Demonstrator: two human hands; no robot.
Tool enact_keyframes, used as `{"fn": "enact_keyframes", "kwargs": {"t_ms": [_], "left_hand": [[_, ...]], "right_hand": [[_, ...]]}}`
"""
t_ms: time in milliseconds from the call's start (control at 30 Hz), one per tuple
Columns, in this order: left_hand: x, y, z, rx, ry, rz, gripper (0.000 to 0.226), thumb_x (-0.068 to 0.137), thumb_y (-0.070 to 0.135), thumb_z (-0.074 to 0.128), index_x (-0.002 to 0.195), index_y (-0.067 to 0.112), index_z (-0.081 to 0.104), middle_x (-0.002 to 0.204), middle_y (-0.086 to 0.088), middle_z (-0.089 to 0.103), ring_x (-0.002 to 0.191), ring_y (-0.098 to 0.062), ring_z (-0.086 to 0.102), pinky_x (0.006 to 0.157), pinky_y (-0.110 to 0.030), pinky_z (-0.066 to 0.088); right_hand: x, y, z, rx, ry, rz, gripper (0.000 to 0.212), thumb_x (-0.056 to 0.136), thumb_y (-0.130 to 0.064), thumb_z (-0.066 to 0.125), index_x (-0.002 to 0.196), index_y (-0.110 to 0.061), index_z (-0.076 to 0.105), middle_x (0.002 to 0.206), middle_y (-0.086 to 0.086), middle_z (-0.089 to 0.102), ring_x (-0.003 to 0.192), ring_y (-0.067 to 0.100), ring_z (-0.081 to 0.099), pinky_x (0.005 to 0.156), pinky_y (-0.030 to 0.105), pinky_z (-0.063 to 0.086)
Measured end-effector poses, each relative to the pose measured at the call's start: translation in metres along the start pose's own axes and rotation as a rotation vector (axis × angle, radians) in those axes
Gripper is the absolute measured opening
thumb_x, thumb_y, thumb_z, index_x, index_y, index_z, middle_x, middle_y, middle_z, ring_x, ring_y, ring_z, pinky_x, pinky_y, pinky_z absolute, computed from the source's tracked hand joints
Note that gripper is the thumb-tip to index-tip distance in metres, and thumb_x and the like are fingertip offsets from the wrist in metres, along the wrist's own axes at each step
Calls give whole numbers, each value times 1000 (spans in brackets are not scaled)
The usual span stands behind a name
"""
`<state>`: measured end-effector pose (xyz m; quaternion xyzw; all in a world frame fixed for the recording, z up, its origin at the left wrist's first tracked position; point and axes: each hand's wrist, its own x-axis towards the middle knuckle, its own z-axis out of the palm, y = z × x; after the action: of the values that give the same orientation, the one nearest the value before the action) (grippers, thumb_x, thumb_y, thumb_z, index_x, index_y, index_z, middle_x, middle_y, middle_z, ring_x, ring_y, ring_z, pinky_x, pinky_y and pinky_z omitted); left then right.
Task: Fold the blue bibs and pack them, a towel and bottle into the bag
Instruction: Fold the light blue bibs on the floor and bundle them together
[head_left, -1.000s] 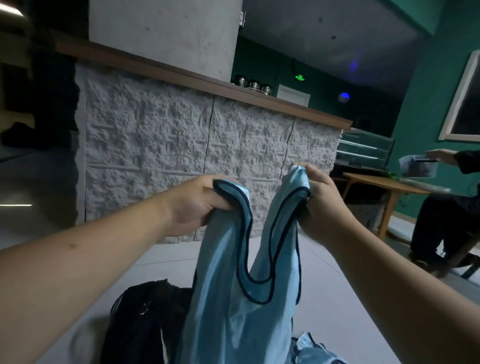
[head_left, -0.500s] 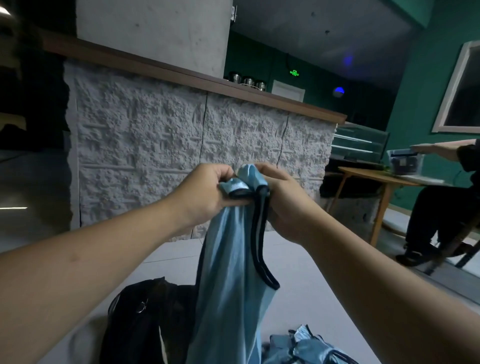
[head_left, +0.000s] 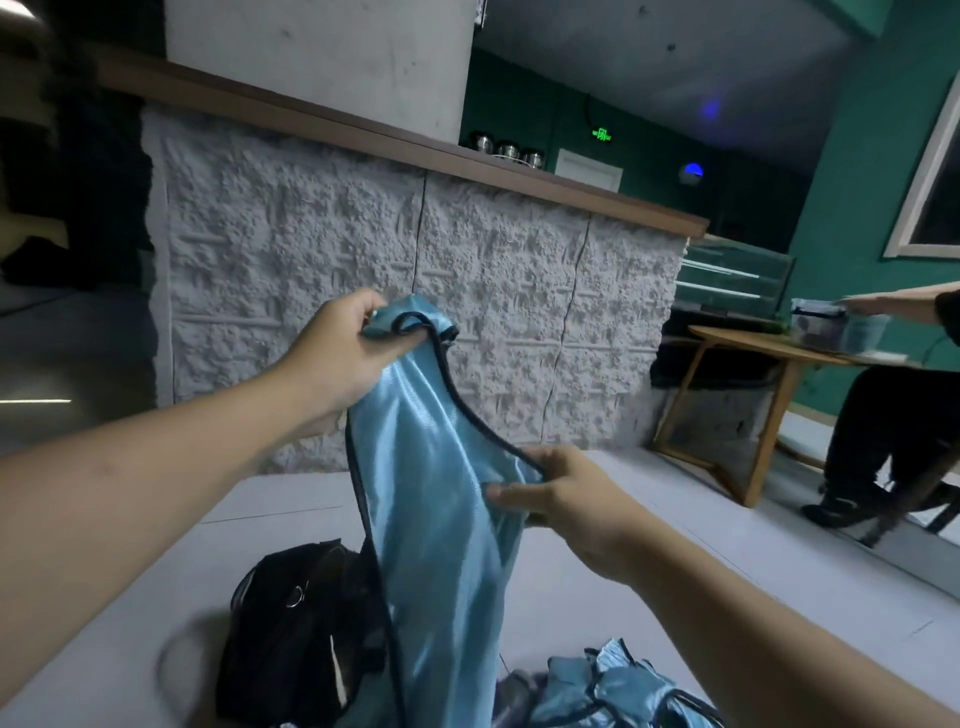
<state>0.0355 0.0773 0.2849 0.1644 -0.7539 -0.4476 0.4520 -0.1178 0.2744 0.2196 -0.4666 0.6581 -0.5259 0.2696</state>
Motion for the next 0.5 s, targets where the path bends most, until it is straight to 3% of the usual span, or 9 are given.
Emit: {"fn": "enact_keyframes", "kwargs": {"t_ms": [67,133,233,333,367,433,500], "left_hand": [[2,-8,-9,30,4,-32,40,78,46,85,88,15,62,92,-21,69,83,-37,68,77,-49,54],[7,-15,-14,22,-6,-106,63,68,61,86,97,10,64,100,-26,71,91,-45,71,85,-61,58],[8,-15,-12,-53,-22,-182,45,82,31,85,106,0,63,104,-28,71,90,-40,72,82,-55,59],[12,-20,-13,-92,-12,-224,38,82,17,85,107,-2,64,106,-28,72,94,-41,73,87,-58,58],[13,-22,-14,-130,2,-241,37,82,12,84,109,-4,64,106,-26,73,91,-35,74,84,-52,60],[15,-31,-16,-219,72,-288,30,83,4,80,109,-3,66,103,-21,75,76,-22,75,67,-34,63],[12,-44,-13,-311,166,-377,21,86,4,78,102,1,66,97,-19,75,63,-19,72,53,-28,58]], "right_hand": [[3,-3,-4,105,53,5,22,87,3,73,109,4,73,109,28,74,93,35,72,90,49,58],[4,-5,-4,190,96,2,21,92,3,68,112,5,71,112,32,71,93,37,71,89,50,57],[4,-7,0,250,105,-2,20,94,5,63,112,2,72,113,31,72,94,37,70,91,48,57],[6,-10,-2,192,137,13,16,94,5,64,106,2,74,103,25,75,90,37,71,87,45,59],[6,-13,-5,136,172,20,13,94,4,66,103,2,74,101,25,75,90,39,72,86,45,60],[9,-18,-12,25,240,14,12,92,1,70,101,-2,77,97,21,78,96,42,74,90,49,61],[12,-24,-14,-45,271,-18,12,93,-1,70,99,-6,79,92,17,79,94,39,75,88,50,61]]}}
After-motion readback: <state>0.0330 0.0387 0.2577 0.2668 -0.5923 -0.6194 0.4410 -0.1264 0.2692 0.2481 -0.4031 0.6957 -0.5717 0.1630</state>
